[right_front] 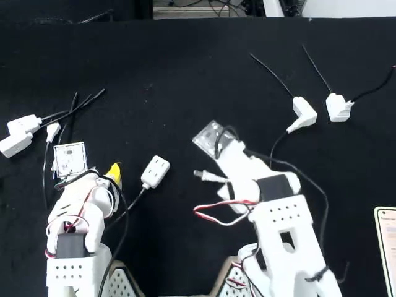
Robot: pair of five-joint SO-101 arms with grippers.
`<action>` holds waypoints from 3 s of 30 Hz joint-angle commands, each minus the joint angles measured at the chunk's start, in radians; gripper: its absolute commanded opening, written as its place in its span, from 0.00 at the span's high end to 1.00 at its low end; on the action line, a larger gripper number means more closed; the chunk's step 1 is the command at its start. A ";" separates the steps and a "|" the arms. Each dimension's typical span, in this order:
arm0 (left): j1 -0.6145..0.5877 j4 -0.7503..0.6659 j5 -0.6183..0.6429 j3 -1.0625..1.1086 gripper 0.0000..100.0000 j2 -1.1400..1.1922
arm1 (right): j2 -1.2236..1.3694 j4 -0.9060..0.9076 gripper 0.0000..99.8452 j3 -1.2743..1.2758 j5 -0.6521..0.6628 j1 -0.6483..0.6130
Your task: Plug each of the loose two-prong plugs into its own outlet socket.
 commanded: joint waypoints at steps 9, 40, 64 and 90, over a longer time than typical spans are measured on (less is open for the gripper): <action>-0.005 -0.003 0.014 -0.047 0.82 -0.005 | 0.447 -0.227 0.83 -0.119 0.181 -0.147; -0.004 0.000 0.014 -0.048 0.82 -0.005 | 0.624 -0.496 0.83 -0.085 0.296 -0.086; -0.002 -0.008 0.018 -0.056 0.82 -0.006 | 0.275 -0.391 0.99 -0.091 -0.075 -0.385; 0.114 -0.008 0.031 -0.108 0.82 -0.006 | 0.435 -0.643 0.99 -0.088 -0.344 -0.637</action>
